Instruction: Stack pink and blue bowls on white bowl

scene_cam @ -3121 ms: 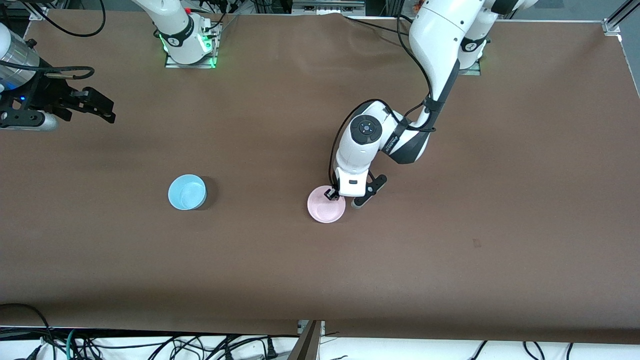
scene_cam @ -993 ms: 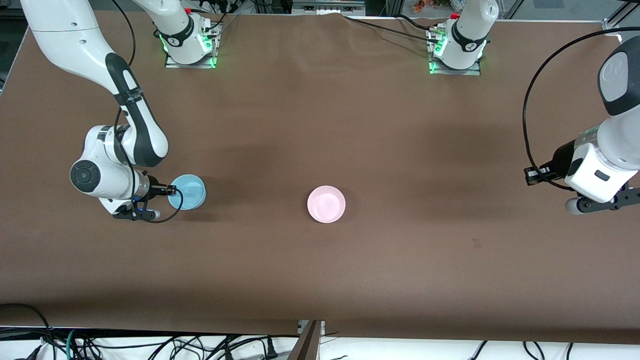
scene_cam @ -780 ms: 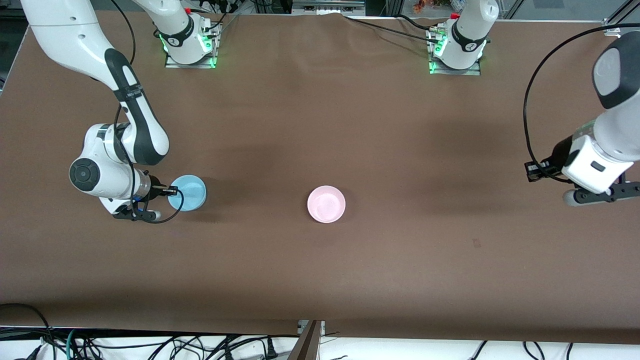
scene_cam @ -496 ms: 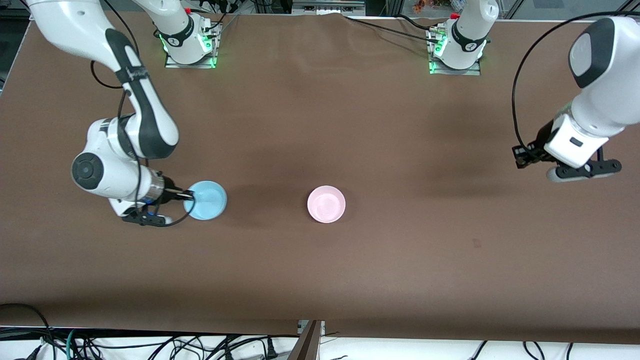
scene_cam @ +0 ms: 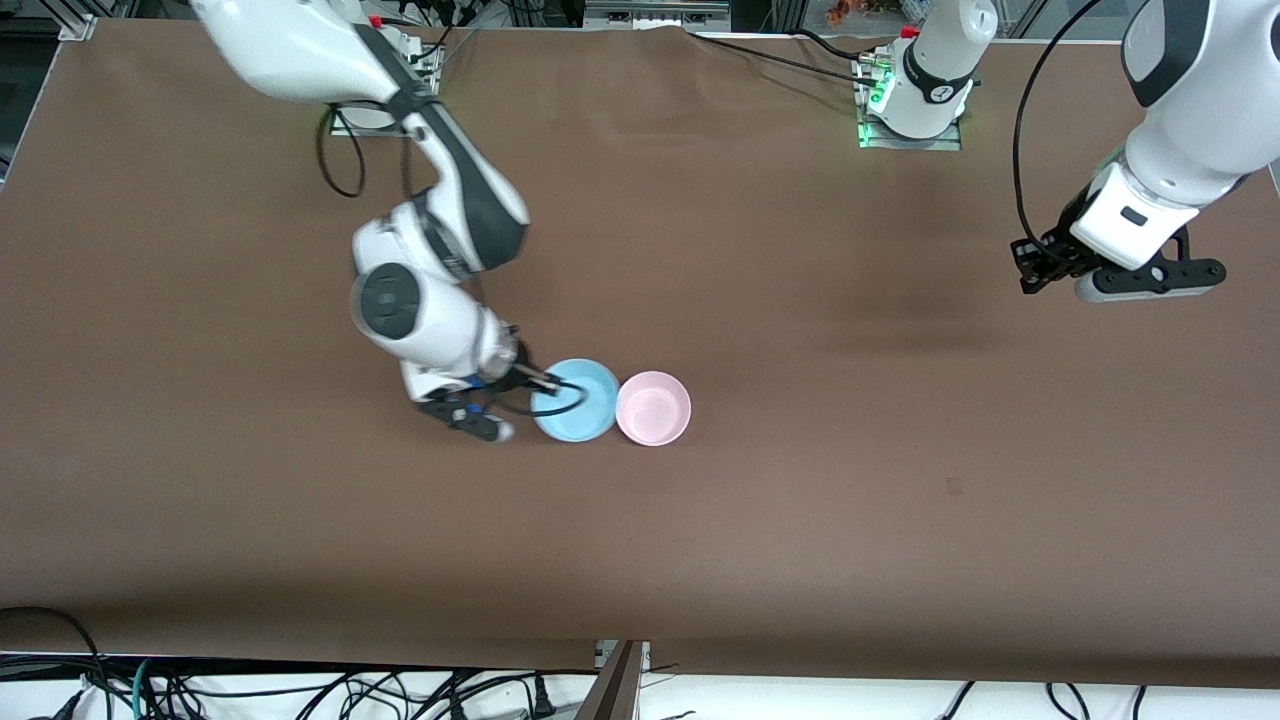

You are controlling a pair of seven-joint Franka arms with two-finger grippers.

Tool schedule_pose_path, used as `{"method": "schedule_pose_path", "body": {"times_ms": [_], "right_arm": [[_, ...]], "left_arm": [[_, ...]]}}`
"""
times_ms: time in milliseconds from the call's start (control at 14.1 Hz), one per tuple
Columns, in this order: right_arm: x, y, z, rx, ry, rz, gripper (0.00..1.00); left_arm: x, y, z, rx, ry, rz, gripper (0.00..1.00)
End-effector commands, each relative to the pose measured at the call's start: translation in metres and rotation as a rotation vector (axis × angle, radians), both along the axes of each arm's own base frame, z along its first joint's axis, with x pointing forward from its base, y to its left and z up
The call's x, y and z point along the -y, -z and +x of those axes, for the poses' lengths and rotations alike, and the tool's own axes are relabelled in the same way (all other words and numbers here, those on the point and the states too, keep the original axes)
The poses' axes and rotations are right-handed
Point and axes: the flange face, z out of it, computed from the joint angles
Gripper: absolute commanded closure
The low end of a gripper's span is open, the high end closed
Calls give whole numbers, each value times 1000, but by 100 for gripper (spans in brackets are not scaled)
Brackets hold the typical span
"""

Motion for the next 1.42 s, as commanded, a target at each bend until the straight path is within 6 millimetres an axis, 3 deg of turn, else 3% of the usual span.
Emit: {"method": "schedule_pose_path", "body": {"times_ms": [0, 213, 496, 709, 993, 1206, 1348], "right_arm": [[-40, 22, 2, 29, 74, 31, 100], [-67, 45, -10, 44, 109, 36, 100], [-69, 55, -12, 37, 107, 30, 100], [-69, 57, -13, 31, 105, 27, 100], [-70, 59, -15, 20, 109, 33, 100], [-70, 61, -16, 17, 108, 32, 100], [-70, 66, -17, 11, 108, 27, 100]], "left_arm": [[-2, -10, -14, 13, 30, 25, 100], [-2, -18, -20, -3, 41, 27, 98], [-2, -44, -33, 2, 48, 28, 96], [-7, -68, -53, 3, 44, 29, 90], [-13, -102, -70, -16, 57, 20, 63], [-20, -133, -72, -8, 41, 7, 52], [-21, -136, -76, -27, 42, 8, 23]]}}
